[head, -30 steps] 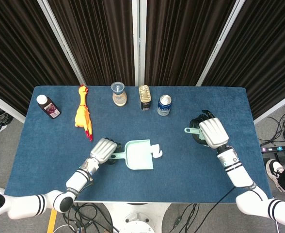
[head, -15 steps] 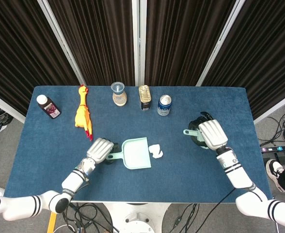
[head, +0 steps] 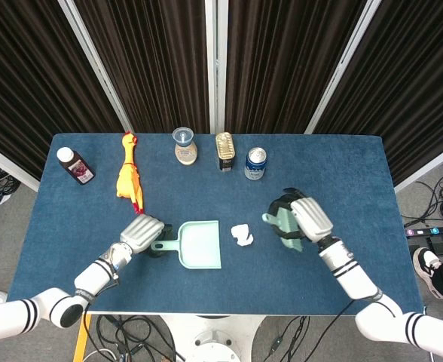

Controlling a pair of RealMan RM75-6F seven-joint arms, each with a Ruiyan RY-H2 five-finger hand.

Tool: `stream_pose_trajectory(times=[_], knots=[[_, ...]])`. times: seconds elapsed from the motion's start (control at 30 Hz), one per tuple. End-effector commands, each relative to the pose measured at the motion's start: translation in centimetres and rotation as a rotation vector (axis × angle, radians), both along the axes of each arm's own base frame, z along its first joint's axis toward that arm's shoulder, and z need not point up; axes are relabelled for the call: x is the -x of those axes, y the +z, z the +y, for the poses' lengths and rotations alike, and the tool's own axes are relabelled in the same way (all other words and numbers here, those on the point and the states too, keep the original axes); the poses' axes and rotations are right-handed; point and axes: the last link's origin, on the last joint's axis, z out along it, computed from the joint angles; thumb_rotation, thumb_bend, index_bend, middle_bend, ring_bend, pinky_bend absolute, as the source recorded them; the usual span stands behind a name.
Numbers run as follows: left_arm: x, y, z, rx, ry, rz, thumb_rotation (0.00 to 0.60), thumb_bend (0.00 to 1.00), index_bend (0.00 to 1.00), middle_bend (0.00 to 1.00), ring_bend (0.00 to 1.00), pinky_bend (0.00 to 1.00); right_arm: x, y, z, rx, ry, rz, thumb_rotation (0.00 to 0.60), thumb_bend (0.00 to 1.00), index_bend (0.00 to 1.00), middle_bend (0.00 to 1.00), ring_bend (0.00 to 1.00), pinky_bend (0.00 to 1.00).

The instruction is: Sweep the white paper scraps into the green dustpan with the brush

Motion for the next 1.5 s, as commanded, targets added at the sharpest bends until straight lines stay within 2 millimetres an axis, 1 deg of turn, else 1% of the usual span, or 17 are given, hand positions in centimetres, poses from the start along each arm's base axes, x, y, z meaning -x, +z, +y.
stream_pose_trajectory(times=[0.03, 0.17, 0.23, 0.3, 0.47, 0.7, 0.8, 0.93, 1.1, 1.23, 1.33, 1.5], knots=[[0.0, 0.2, 0.4, 0.024, 0.018, 0.001, 0.6, 0.36, 0.59, 0.61, 0.5, 0.44, -1.6, -2.1, 0.3, -0.055, 0.027, -0.083, 0.6, 0.46, 0.77, 0.59, 0.33, 0.16], [-0.5, 0.1, 0.6, 0.061, 0.022, 0.01, 0.583, 0.36, 0.59, 0.61, 0.5, 0.44, -2.5, -3.8, 0.0, -0.073, 0.038, -0.132, 0.6, 0.46, 0.77, 0.59, 0.33, 0.15], [-0.9, 0.0, 0.9, 0.079, 0.037, 0.004, 0.535, 0.36, 0.58, 0.6, 0.5, 0.44, -3.0, -4.6, -0.3, -0.086, 0.042, -0.155, 0.6, 0.47, 0.78, 0.59, 0.33, 0.16], [-1.1, -0.1, 1.4, 0.078, 0.038, 0.002, 0.507, 0.36, 0.58, 0.6, 0.5, 0.44, -3.4, -5.2, -0.5, -0.09, 0.048, -0.172, 0.6, 0.47, 0.78, 0.59, 0.32, 0.16], [-1.5, -0.4, 2.0, 0.093, 0.066, -0.014, 0.502, 0.36, 0.58, 0.6, 0.5, 0.44, -4.2, -6.7, -1.2, -0.11, 0.058, -0.202, 0.6, 0.47, 0.79, 0.59, 0.32, 0.15], [-1.2, -0.6, 1.5, 0.091, 0.041, 0.001, 0.483, 0.36, 0.58, 0.6, 0.5, 0.44, -4.1, -8.0, -1.6, -0.133, 0.062, -0.212, 0.6, 0.47, 0.79, 0.59, 0.32, 0.14], [-1.1, -0.8, 1.6, 0.091, 0.019, 0.022, 0.488, 0.37, 0.58, 0.6, 0.5, 0.43, -4.1, -8.3, -1.6, -0.144, 0.064, -0.21, 0.6, 0.47, 0.79, 0.59, 0.32, 0.14], [-1.1, -0.8, 1.6, 0.079, -0.043, 0.042, 0.51, 0.38, 0.58, 0.6, 0.49, 0.42, -3.9, -8.3, -1.5, -0.147, 0.067, -0.212, 0.6, 0.47, 0.79, 0.59, 0.32, 0.14], [-0.9, -0.3, 0.8, 0.043, -0.15, 0.055, 0.53, 0.38, 0.57, 0.59, 0.49, 0.41, -3.4, -7.3, -1.6, -0.134, 0.063, -0.217, 0.6, 0.47, 0.79, 0.59, 0.32, 0.14], [-0.7, -0.6, 0.3, 0.056, -0.189, 0.068, 0.558, 0.38, 0.56, 0.59, 0.48, 0.41, -3.1, -7.0, -1.7, -0.127, 0.058, -0.202, 0.6, 0.47, 0.79, 0.59, 0.32, 0.14], [-0.6, -1.0, 0.5, 0.058, -0.209, 0.087, 0.572, 0.38, 0.56, 0.58, 0.48, 0.41, -3.2, -7.3, -1.6, -0.133, 0.055, -0.199, 0.6, 0.47, 0.79, 0.59, 0.32, 0.14], [-0.5, -1.2, 1.0, 0.054, -0.174, 0.079, 0.573, 0.38, 0.56, 0.58, 0.48, 0.41, -4.2, -8.3, -1.6, -0.138, 0.078, -0.197, 0.6, 0.47, 0.79, 0.59, 0.32, 0.13]])
